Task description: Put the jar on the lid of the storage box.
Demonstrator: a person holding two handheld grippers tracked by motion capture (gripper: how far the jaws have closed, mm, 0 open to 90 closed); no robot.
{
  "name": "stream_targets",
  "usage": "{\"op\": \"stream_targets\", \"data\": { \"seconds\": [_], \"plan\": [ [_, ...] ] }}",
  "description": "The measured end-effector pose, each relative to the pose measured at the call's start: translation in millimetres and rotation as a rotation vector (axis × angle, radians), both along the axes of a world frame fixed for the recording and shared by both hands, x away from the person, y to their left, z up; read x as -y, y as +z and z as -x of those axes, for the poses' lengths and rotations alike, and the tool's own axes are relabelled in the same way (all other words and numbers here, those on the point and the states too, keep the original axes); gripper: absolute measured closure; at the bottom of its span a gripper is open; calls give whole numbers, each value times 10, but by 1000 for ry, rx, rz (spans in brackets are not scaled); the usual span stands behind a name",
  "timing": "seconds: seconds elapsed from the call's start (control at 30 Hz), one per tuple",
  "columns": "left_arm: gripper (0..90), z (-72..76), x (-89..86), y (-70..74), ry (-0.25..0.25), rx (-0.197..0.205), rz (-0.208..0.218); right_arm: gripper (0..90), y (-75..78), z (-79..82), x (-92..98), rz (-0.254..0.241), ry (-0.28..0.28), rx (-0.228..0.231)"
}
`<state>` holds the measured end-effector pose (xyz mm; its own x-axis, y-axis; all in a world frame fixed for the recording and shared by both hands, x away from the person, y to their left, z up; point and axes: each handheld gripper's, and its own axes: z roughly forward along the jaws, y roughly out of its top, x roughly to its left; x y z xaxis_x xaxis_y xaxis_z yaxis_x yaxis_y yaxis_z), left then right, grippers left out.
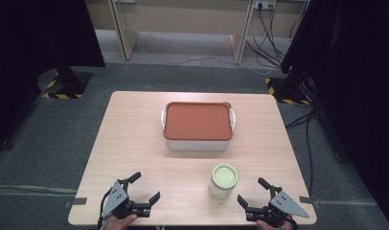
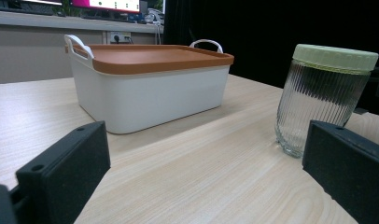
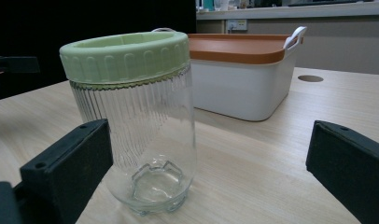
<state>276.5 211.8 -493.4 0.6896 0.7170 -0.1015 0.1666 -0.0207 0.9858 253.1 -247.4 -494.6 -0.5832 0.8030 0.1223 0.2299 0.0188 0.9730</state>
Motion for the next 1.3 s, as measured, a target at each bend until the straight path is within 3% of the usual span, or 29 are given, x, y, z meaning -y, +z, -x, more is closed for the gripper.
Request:
{"op": "stream_targets", "data": {
  "seconds": [1.3],
  "plan": [
    [2,-4,16,-6,-7,-1,-4,10,21,-29,-277,24,80,6]
  ]
}}
